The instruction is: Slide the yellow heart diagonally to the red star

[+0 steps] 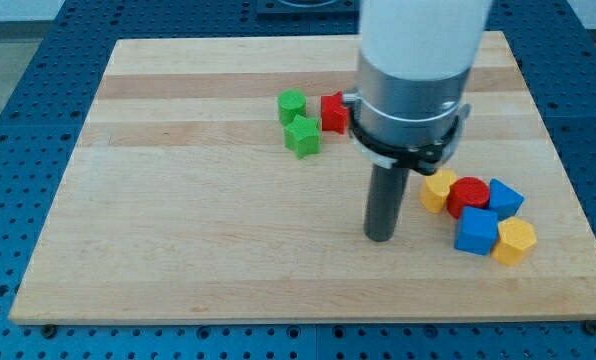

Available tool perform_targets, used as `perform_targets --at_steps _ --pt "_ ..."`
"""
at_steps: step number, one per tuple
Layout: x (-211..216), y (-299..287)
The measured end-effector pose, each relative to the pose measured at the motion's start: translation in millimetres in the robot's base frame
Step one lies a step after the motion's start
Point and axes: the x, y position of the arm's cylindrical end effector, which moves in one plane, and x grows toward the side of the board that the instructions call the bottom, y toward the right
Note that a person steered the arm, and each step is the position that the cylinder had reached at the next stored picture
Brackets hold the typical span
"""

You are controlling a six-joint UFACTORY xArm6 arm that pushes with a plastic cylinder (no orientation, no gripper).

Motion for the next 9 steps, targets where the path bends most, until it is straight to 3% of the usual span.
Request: perform_targets --at_steps 4,9 --pt "-38.4 87.4" --pt "-123.3 81.1"
